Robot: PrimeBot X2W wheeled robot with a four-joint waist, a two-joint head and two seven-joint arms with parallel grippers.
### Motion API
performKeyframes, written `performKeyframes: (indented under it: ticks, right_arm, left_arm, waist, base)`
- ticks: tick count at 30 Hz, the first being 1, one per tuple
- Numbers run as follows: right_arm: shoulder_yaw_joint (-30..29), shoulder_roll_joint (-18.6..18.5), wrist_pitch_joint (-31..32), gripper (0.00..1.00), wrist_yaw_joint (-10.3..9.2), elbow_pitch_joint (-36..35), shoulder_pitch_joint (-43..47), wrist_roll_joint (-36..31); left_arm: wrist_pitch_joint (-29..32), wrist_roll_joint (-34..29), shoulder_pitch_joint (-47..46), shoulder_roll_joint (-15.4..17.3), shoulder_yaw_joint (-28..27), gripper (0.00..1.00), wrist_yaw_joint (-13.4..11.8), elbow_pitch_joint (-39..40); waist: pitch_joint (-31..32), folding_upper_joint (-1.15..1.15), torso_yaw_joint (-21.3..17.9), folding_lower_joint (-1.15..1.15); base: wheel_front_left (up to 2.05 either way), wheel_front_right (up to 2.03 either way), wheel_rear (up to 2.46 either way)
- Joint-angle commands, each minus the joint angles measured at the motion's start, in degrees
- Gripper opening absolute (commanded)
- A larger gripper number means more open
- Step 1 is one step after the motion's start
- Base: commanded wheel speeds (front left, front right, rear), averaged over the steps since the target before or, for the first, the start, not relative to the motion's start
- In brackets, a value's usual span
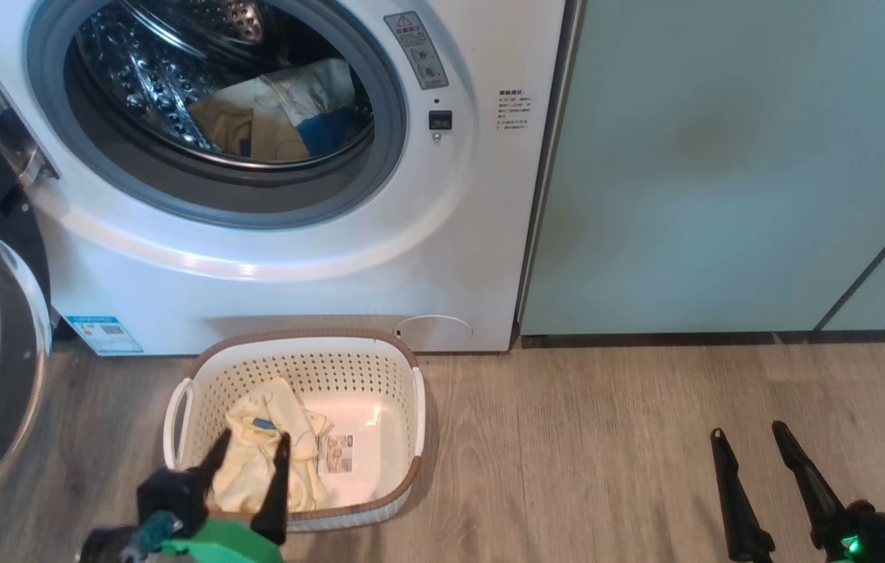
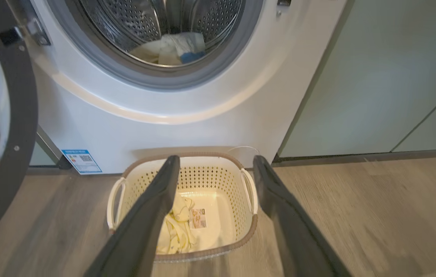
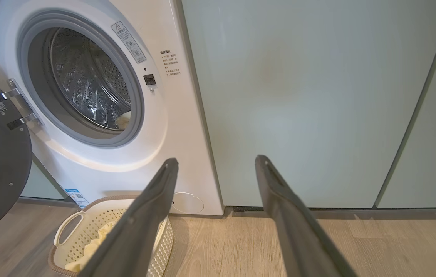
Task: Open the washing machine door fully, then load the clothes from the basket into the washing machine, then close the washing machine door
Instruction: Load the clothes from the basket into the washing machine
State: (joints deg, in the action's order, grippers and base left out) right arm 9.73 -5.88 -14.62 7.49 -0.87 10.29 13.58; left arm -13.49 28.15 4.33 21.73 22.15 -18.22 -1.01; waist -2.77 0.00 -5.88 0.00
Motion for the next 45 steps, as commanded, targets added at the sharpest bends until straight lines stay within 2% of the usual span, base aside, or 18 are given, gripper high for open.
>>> performKeyframes:
  ticks: [1,9,16,23,25,32,38,45]
  right_arm:
    - [1.36,-1.23,-0.38,1.0,0.0,-1.86,-1.9,0.26]
    - [1.69,-1.08,-0.38,1.0,0.0,-2.72,-4.46,0.88]
    - [1.97,-0.63,-0.38,1.0,0.0,-3.68,-8.27,1.54]
    - [2.46,0.42,-0.38,1.0,0.0,-4.98,-13.8,2.42]
    - [2.55,0.58,-0.38,1.0,0.0,-5.13,-14.64,2.5]
    - [3.05,1.89,-0.38,1.0,0.0,-5.74,-20.38,3.77]
    - [3.39,2.54,-0.38,1.0,0.0,-6.31,-24.05,5.52]
    - [3.93,2.83,-0.38,1.0,0.0,-7.08,-27.86,6.18]
  left_arm:
    - [0.79,0.98,-3.66,0.12,-1.72,1.0,0.85,0.26]
    - [4.95,3.23,-10.54,-2.06,1.3,1.0,5.44,-10.06]
    - [6.34,4.78,-19.88,-3.92,1.73,1.0,9.31,-23.17]
    - [8.44,5.91,-31.19,-4.12,1.22,1.0,12.89,-37.96]
    - [8.72,5.85,-32.87,-4.07,1.26,1.0,13.26,-39.84]
    - [9.57,6.47,-43.83,-2.58,0.37,1.0,16.25,-51.34]
    - [11.74,8.74,-50.13,-0.84,-1.5,1.0,18.68,-57.05]
    - [15.52,9.87,-56.5,2.29,-2.7,1.0,18.83,-62.13]
  waist:
    - [-0.73,0.0,-0.11,0.0]
    - [-6.55,0.0,-0.9,0.0]
    - [-14.56,0.0,-2.54,0.0]
    - [-24.72,0.0,-4.88,0.0]
    - [-26.12,0.0,-5.19,0.0]
    - [-36.58,0.0,-7.95,0.0]
    - [-43.54,0.0,-9.51,0.0]
    - [-49.62,0.0,-11.01,0.0]
  base:
    - [0.0,0.0,0.0]
    - [0.0,0.0,0.0]
    - [0.0,0.0,0.0]
    - [0.0,0.0,0.0]
    - [0.0,0.0,0.0]
    - [0.0,0.0,0.0]
    - [0.0,0.0,0.0]
    - [0.0,0.0,0.0]
